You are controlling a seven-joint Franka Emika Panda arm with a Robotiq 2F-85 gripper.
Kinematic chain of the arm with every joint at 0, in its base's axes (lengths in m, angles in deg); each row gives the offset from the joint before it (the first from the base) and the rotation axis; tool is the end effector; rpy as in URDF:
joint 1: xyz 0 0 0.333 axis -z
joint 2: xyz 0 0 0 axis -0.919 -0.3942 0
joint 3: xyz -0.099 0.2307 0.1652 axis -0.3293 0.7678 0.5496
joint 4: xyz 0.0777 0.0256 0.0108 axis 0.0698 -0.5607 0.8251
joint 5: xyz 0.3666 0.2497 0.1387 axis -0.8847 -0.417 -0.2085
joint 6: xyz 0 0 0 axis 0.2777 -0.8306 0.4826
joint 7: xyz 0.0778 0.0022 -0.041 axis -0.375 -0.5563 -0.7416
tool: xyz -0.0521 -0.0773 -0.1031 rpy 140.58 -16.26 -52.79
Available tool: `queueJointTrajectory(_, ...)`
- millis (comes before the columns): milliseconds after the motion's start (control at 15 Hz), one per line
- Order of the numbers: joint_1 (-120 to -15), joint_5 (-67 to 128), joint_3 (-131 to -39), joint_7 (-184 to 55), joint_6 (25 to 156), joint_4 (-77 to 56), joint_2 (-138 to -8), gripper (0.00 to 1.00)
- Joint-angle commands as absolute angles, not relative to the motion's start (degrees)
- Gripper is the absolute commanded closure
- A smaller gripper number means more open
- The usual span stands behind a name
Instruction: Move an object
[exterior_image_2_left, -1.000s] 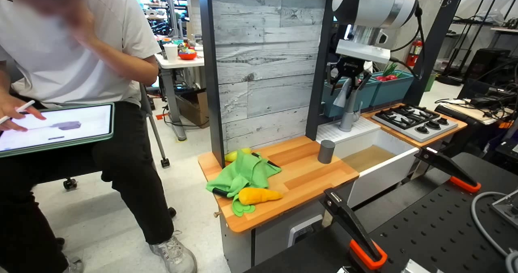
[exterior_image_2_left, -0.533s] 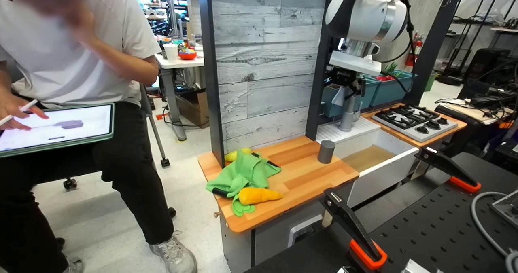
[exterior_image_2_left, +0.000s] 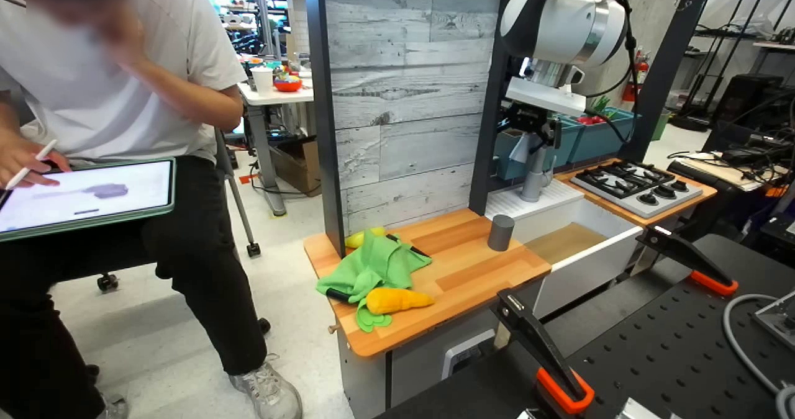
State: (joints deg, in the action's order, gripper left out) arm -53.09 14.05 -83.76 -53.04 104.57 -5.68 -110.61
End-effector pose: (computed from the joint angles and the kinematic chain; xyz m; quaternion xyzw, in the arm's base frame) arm 0.7163 -0.2102 0.0111 -0.9297 0.3590 -0.0651 0.0501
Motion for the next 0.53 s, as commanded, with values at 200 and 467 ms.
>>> queueJointTrajectory(200, -53.69, 13.38, -84.66, -55.27, 106.96, -13.09, -104.94, 0.0)
queueJointTrajectory(467, -53.5, 13.13, -84.85, -56.01, 109.34, -18.34, -100.52, 0.0)
